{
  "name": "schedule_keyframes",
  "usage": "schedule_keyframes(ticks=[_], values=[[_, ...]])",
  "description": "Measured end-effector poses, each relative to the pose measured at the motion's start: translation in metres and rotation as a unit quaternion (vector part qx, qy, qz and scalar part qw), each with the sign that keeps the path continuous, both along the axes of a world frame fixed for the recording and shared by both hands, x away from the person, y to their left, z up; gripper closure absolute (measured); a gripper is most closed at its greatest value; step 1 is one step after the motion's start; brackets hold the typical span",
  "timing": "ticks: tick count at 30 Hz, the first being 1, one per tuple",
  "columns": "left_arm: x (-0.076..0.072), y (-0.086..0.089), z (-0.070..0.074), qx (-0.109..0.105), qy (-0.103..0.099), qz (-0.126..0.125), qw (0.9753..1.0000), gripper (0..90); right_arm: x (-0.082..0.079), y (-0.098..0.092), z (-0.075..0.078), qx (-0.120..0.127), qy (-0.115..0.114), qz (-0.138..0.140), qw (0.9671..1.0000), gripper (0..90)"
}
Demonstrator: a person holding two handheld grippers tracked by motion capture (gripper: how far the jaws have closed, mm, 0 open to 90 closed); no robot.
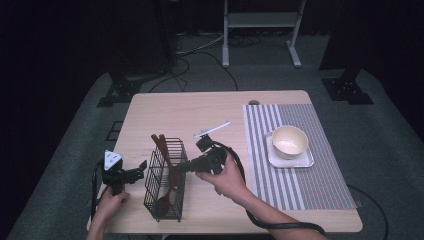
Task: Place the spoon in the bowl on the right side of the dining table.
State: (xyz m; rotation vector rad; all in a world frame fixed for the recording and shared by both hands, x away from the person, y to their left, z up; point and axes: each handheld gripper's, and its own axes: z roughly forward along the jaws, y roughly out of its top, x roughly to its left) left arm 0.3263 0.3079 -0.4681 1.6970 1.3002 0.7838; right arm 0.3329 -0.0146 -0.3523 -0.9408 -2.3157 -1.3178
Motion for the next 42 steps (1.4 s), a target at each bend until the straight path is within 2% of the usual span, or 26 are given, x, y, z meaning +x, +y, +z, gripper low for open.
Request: schedule_keyframes(ticks=[15,42], values=[[0.000,0.000,0.000,0.000,-0.001,-0.001,1.0000,0.0,0.004,-0.013,0.016,0.017,0.001,-0.018,0.9997,83.1],[0.000,0.000,0.000,0.002,-0.001,-0.001,1.0000,0.0,0.012,-0.033,0.040,0.054,0.024,-0.031,0.9978,83.2]])
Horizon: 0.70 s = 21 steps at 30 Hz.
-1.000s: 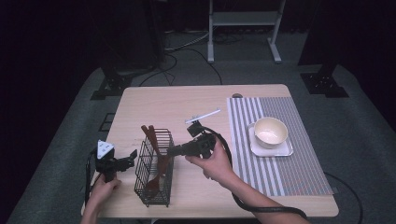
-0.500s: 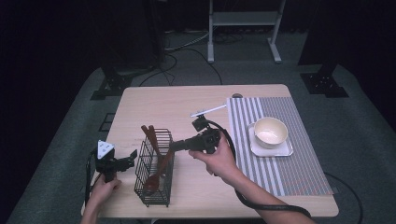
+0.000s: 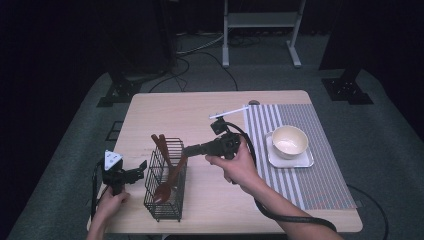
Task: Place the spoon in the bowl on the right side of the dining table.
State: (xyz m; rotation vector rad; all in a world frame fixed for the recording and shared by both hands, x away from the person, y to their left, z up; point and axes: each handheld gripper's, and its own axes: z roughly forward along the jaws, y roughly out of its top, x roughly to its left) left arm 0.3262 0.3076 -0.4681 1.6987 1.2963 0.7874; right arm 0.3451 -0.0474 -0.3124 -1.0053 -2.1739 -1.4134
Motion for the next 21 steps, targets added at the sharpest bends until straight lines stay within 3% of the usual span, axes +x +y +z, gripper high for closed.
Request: schedule_keyframes(ticks=[21], values=[[0.000,0.000,0.000,0.004,0.002,-0.001,1.0000,0.0,0.007,-0.019,0.013,0.029,0.009,-0.019,0.9994,83.2]])
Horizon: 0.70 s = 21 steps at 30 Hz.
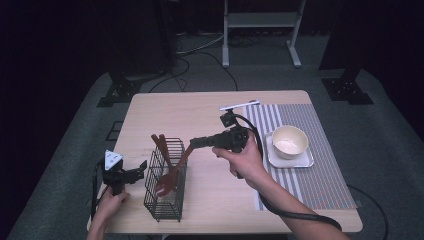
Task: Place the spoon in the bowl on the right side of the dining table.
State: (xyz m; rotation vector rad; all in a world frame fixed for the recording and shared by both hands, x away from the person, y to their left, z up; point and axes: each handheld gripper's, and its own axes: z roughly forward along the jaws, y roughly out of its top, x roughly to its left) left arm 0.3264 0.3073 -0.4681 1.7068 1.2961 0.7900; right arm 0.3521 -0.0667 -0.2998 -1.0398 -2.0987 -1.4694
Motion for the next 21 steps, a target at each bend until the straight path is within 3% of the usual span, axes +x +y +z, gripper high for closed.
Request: schedule_keyframes(ticks=[21], values=[[0.000,0.000,0.000,0.000,0.000,0.001,1.0000,0.0,0.010,-0.027,0.014,0.028,0.007,-0.023,0.9993,83.3]])
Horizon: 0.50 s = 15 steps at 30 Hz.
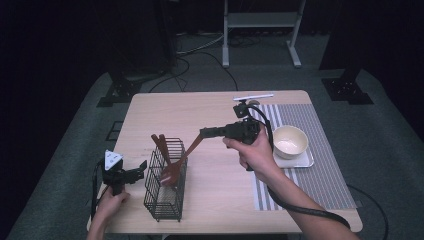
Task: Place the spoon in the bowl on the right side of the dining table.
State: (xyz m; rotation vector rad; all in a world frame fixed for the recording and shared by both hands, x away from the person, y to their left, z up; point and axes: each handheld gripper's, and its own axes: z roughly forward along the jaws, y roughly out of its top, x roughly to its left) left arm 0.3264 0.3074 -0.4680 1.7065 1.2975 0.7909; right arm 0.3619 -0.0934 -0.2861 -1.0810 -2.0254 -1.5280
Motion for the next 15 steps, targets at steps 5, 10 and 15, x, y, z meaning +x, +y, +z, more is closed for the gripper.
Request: schedule_keyframes(ticks=[5,10,15], values=[[0.000,0.000,0.000,-0.001,0.000,0.000,1.0000,0.0,0.003,-0.008,0.001,0.006,0.008,-0.008,0.9999,83.3],[0.000,-0.001,0.000,-0.001,-0.001,0.001,1.0000,0.0,0.006,-0.020,0.004,0.008,0.008,-0.020,0.9997,83.3],[0.000,-0.001,0.000,-0.001,-0.001,0.001,1.0000,0.0,0.010,-0.033,0.005,0.011,0.010,-0.037,0.9992,83.2]])
